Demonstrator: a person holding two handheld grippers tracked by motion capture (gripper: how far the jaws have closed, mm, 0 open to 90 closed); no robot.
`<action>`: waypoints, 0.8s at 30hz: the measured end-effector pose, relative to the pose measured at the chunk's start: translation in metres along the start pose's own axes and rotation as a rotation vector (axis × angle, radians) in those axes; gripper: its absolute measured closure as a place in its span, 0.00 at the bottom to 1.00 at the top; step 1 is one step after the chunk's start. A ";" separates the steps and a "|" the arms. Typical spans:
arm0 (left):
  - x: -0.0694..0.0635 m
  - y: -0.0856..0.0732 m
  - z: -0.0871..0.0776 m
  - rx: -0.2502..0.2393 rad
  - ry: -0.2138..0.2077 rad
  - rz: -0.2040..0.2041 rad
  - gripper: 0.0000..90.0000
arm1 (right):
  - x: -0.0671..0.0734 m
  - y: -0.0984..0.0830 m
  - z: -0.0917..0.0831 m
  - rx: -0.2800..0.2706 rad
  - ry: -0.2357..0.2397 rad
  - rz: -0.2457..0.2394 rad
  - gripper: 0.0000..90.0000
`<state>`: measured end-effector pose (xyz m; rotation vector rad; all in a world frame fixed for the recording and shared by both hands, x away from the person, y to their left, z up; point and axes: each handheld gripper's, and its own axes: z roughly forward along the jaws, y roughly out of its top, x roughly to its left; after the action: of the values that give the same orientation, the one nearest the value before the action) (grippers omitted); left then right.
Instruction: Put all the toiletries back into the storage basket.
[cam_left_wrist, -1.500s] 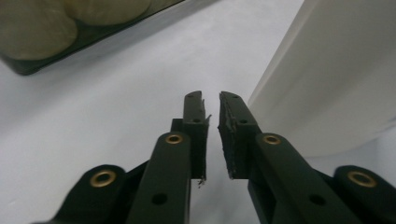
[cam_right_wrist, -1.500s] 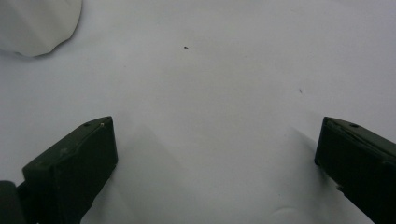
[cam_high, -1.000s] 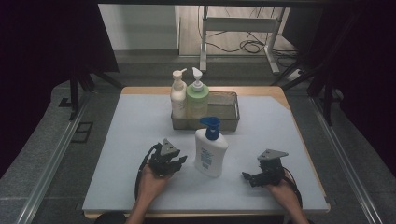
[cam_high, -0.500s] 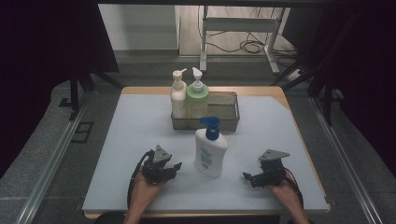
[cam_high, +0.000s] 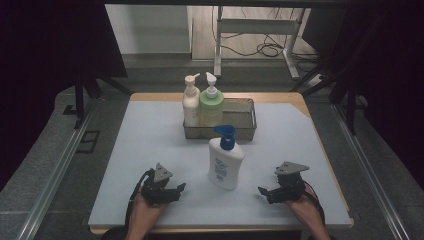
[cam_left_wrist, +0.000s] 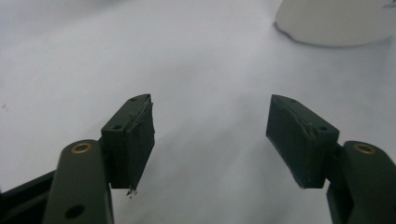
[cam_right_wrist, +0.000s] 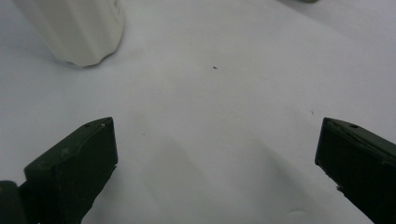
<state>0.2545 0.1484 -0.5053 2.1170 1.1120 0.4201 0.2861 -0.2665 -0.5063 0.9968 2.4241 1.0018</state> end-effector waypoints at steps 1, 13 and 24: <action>0.001 -0.001 0.000 0.004 -0.001 -0.003 0.34 | 0.001 0.001 -0.001 -0.002 0.004 -0.003 0.00; 0.001 -0.007 0.005 0.023 0.008 0.001 0.22 | 0.013 0.011 -0.011 -0.032 0.055 -0.007 0.00; 0.003 -0.012 0.010 0.046 0.021 -0.026 0.15 | 0.020 0.023 -0.022 -0.117 0.084 -0.019 0.00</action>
<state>0.2543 0.1510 -0.5213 2.1397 1.1708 0.4095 0.2716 -0.2506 -0.4753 0.9079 2.4047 1.1866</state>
